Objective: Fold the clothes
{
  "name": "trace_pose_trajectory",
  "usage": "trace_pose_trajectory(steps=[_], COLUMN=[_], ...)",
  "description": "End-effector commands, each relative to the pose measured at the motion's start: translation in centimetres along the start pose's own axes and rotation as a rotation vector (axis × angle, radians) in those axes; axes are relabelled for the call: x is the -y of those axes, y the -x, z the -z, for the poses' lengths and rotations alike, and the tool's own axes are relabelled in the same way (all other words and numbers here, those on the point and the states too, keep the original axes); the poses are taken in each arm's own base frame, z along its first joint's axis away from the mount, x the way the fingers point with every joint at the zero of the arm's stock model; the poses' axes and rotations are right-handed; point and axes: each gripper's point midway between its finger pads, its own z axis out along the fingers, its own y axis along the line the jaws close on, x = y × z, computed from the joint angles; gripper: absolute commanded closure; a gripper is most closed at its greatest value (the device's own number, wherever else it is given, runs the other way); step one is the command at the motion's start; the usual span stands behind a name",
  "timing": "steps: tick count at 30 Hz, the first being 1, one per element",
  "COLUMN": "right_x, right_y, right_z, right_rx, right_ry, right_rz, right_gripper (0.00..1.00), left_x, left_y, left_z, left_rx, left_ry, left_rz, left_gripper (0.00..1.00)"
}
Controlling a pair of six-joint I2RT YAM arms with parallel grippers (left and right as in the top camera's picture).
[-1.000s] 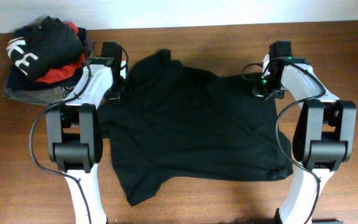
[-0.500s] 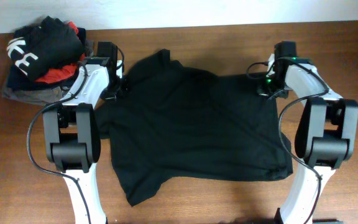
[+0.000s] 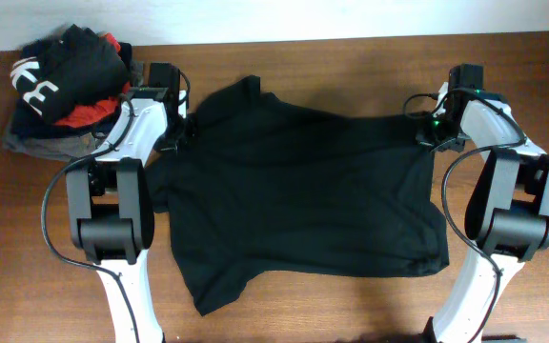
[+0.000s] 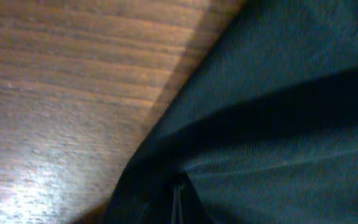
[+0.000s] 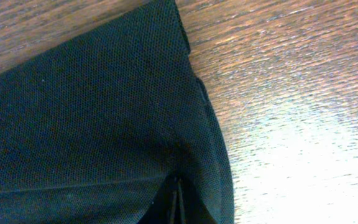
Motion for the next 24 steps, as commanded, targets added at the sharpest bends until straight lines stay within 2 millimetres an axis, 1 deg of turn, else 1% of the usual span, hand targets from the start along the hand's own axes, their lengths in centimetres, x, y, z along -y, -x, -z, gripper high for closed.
trace_pose_trajectory(steps=[1, 4, 8, 11, 13, 16, 19, 21, 24], right_x=[2.6, 2.4, 1.8, 1.4, 0.4, -1.0, -1.9, -2.4, -3.1], right_y=[-0.3, 1.0, 3.2, 4.8, 5.5, 6.0, 5.7, 5.3, 4.6], right_z=[-2.0, -0.8, 2.0, 4.3, 5.5, 6.1, 5.8, 5.2, 4.4], right_rx=[-0.029, -0.012, 0.014, 0.038, 0.051, 0.059, 0.043, 0.028, -0.004], right_ry=[-0.095, -0.093, -0.081, -0.072, -0.025, 0.055, 0.1, 0.105, 0.105], right_rz=[-0.015, -0.019, -0.026, -0.043, -0.041, -0.037, -0.028, -0.002, 0.009], right_gripper=[0.96, 0.96, 0.96, 0.96, 0.96, 0.96, 0.96, 0.96, 0.96], left_x=[-1.8, -1.6, -0.4, 1.7, 3.4, 6.4, 8.9, 10.4, 12.3], left_y=[0.0, 1.1, 3.5, 5.4, 6.4, 7.4, 7.7, 7.7, 7.2], left_z=[-1.9, -1.0, 1.5, 4.0, 5.6, 7.2, 7.4, 6.7, 4.9], left_rx=[-0.009, 0.014, 0.067, 0.111, 0.141, 0.184, 0.218, 0.23, 0.221], left_ry=[0.055, 0.051, 0.039, -0.005, -0.045, -0.113, -0.136, -0.145, -0.159], left_rz=[0.0, 0.0, -0.014, -0.037, -0.055, -0.092, -0.134, -0.158, -0.185], left_gripper=[0.99, 0.99, 0.99, 0.99, 0.99, 0.99, 0.99, 0.99, 0.99])
